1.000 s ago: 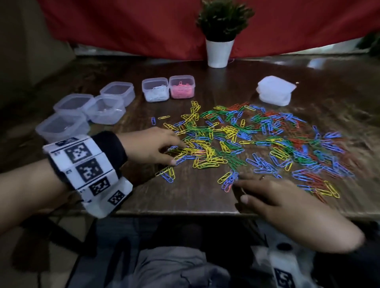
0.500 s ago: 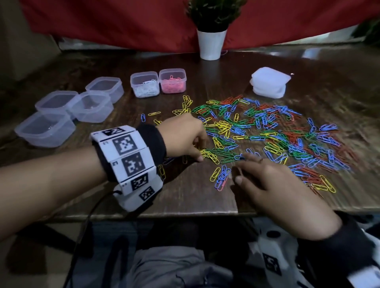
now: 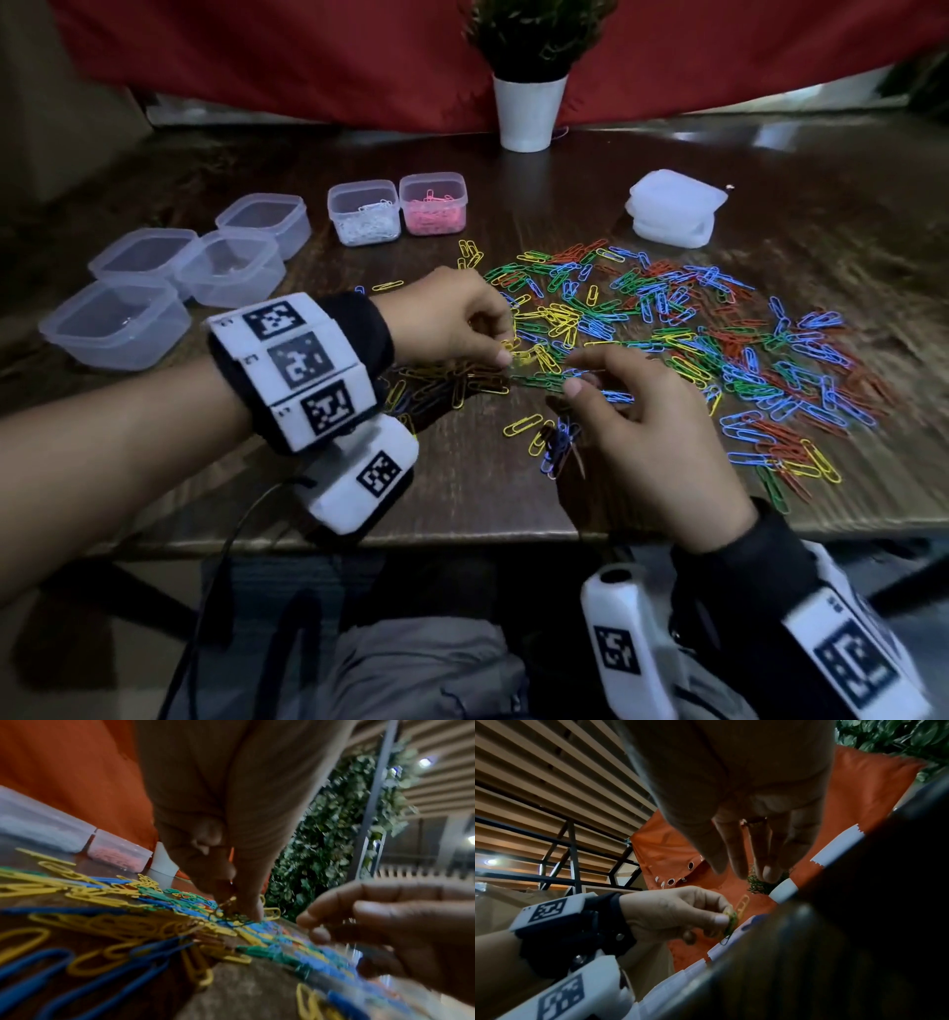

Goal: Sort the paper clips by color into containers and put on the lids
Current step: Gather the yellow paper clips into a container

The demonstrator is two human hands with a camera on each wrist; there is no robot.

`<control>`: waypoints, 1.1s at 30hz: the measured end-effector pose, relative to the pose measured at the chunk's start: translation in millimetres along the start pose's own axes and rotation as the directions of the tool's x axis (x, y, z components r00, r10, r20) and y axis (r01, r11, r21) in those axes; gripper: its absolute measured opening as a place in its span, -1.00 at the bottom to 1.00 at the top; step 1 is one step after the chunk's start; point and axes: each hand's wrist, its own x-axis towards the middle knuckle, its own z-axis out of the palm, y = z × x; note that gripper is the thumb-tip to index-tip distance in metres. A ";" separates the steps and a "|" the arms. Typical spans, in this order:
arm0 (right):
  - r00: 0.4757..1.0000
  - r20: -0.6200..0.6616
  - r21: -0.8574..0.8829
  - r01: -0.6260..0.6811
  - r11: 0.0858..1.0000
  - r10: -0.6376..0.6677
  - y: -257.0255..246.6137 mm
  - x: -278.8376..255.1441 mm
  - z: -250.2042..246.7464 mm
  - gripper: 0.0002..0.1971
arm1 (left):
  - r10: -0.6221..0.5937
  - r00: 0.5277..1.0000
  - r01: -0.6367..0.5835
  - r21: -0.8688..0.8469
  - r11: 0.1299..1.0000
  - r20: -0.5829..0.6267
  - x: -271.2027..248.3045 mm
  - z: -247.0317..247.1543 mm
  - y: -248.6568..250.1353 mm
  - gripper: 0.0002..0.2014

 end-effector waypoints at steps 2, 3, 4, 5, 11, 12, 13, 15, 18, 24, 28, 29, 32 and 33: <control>1.000 0.009 0.050 -0.018 0.999 0.017 -2.2 3.2 2.4 -0.77 | -0.049 0.998 0.056 -0.255 0.965 0.034 -4.0 -3.6 -0.5 -0.90; 1.000 0.017 0.065 -0.026 0.998 0.025 -3.3 5.1 4.6 -0.75 | -0.064 0.996 0.081 -0.364 0.928 0.060 -5.6 -4.7 0.0 -0.90; 0.999 0.027 0.089 -0.041 0.995 0.038 -3.8 7.5 7.2 -0.73 | -0.081 0.993 0.110 -0.450 0.886 0.083 -6.7 -4.7 0.2 -0.90; 0.997 0.041 0.143 -0.071 0.987 0.066 -4.0 10.7 9.9 -0.70 | -0.101 0.989 0.141 -0.515 0.846 0.104 -7.1 -5.2 1.7 -0.91; 0.937 0.217 0.735 -0.342 0.585 0.275 -16.2 27.8 20.1 -0.86 | -0.210 0.958 0.285 -0.712 0.642 0.195 -2.0 -4.7 17.6 -0.85; 0.914 0.280 0.851 -0.378 0.364 0.294 -19.0 32.5 18.7 -0.79 | -0.203 0.958 0.287 -0.740 0.608 0.204 -0.7 -3.8 21.1 -0.86; 0.890 0.351 0.901 -0.405 0.152 0.290 -22.3 36.6 15.9 -0.71 | -0.193 0.958 0.285 -0.761 0.583 0.211 0.2 -2.8 24.5 -0.87; 0.842 0.467 0.882 -0.466 -0.072 0.269 -25.2 43.2 11.4 -0.62 | -0.185 0.962 0.272 -0.766 0.583 0.202 0.3 -0.4 28.9 -0.89; 0.813 0.517 0.856 -0.490 -0.165 0.268 -21.7 46.4 11.0 -0.58 | -0.188 0.966 0.254 -0.757 0.602 0.175 -0.7 -1.5 32.1 -0.94; 0.811 0.529 0.841 -0.462 -0.281 0.249 -19.4 42.7 17.3 -0.74 | -0.100 0.983 0.179 -0.677 0.714 0.155 -7.2 -15.7 32.2 -0.74; 0.812 0.538 0.828 -0.459 -0.321 0.228 -21.0 42.6 21.1 -0.81 | -0.055 0.998 0.070 -0.540 0.839 0.044 -9.9 -22.3 37.7 -0.73; 0.812 0.543 0.823 -0.466 -0.326 0.212 -22.9 42.5 21.0 -0.84 | -0.050 0.999 0.038 -0.467 0.883 -0.013 -8.3 -21.7 39.6 -0.73; 0.826 0.536 0.817 -0.457 -0.352 0.174 -26.2 42.5 20.1 -0.78 | -0.014 0.994 -0.017 -0.267 0.963 -0.113 -1.9 -19.6 43.0 -0.69; 0.829 0.533 0.817 -0.453 -0.356 0.169 -26.6 42.1 19.2 -0.75 | 0.001 0.992 -0.029 -0.220 0.975 -0.127 -0.3 -19.5 43.3 -0.69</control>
